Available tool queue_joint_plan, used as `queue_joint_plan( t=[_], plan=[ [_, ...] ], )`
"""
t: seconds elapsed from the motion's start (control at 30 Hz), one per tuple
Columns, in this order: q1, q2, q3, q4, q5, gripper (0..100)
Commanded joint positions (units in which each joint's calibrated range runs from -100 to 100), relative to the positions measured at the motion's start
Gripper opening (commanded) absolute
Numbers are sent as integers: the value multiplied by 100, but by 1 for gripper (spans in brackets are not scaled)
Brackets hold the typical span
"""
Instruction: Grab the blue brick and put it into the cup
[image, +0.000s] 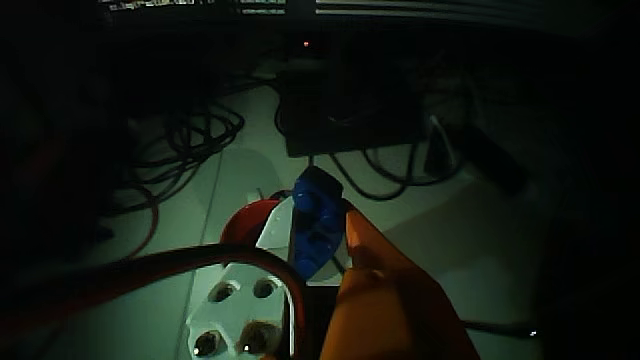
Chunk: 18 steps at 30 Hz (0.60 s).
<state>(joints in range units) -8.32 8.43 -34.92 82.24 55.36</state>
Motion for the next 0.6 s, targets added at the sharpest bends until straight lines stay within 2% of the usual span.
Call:
queue_joint_plan(
  t=[0.0, 0.17, 0.4, 0.57],
  plan=[
    [29, 378, -1152, -206, 629, 0],
    [-209, 542, -1288, -759, 1171, 0],
    [-1033, 490, -1234, -669, 1298, 0],
    [-1280, 731, -1234, -1035, 1362, 0]
  ],
)
